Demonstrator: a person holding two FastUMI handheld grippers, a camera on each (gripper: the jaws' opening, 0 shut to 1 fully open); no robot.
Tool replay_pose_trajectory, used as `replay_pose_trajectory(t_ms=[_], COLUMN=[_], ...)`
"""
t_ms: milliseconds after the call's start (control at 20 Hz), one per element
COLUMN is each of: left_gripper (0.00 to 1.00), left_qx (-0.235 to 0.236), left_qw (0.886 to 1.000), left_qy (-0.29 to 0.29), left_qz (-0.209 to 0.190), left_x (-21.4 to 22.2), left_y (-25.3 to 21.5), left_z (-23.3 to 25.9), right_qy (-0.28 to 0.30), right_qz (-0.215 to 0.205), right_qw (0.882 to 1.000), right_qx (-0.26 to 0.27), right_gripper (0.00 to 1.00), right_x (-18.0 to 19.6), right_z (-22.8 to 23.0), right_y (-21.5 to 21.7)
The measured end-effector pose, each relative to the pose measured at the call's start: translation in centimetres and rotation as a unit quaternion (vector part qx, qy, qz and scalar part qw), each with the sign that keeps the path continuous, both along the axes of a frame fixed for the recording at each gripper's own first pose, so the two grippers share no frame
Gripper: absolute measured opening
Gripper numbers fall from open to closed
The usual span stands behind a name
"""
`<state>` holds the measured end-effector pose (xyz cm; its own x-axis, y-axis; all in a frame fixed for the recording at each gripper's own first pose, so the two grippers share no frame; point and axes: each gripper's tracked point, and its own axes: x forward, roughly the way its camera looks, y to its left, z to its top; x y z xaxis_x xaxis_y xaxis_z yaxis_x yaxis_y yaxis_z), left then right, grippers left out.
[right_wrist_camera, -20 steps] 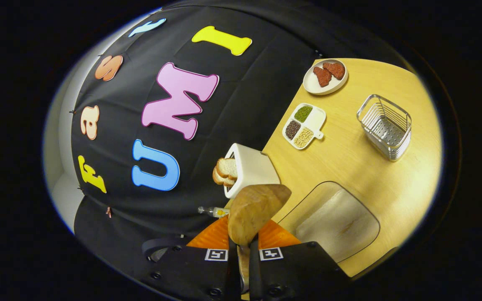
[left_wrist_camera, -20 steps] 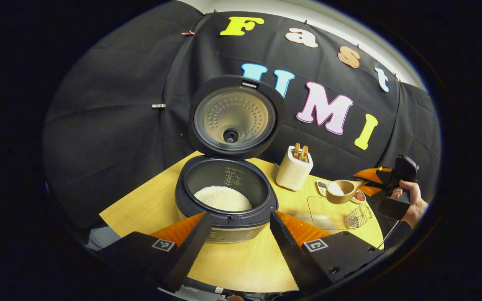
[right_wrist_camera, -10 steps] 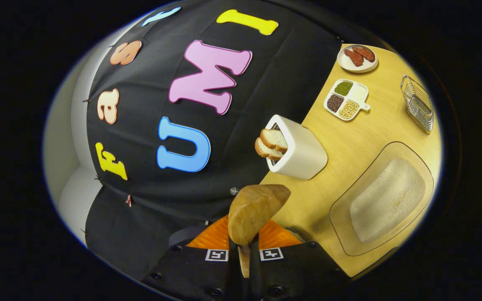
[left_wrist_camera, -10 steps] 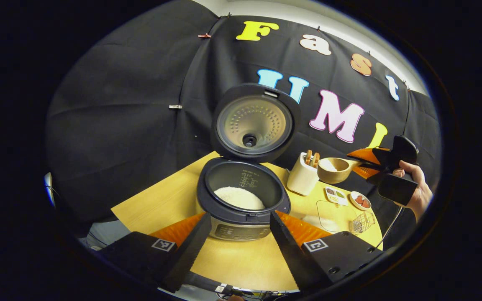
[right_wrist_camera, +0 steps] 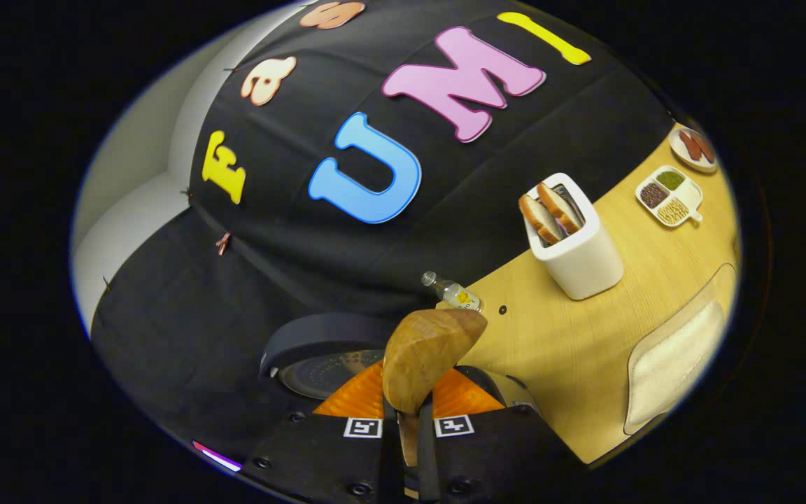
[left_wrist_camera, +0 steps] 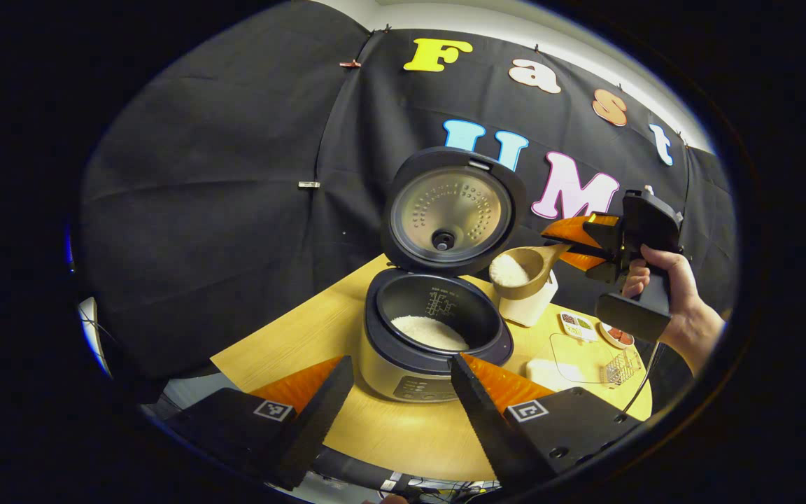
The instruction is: Close the left gripper, press the button to open the rice cooker; take a wooden spoon from the chopstick holder with the right hand, scoop a spoonful of rice and pour it into the rice cooker, then put the wooden spoon back into the chopstick holder.
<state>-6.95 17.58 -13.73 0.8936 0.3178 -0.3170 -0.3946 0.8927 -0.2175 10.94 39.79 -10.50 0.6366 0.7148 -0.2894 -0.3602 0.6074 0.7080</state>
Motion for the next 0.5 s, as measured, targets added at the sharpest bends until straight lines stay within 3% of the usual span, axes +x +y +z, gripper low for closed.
replay_pose_trajectory(t_ms=[200, 300, 500], left_gripper=[0.95, 0.92, 0.96], left_qx=[-0.019, -0.033, -0.038], left_qw=[1.000, 0.999, 0.998], left_qy=[0.001, 0.004, 0.007], left_qz=[0.013, 0.023, 0.041], left_x=[-0.3, -0.5, -1.1], left_y=[1.6, 2.2, 3.3], left_z=[-1.2, -1.8, -2.9], right_qy=[-0.094, -0.132, -0.190], right_qz=[0.043, 0.067, 0.127], right_qw=[0.992, 0.985, 0.966], right_qx=[-0.069, -0.094, -0.123], right_gripper=[0.12, 0.12, 0.12], right_x=[-1.0, -1.8, -3.4], right_z=[-1.2, -1.8, -2.3], right_y=[3.6, 5.1, 7.5])
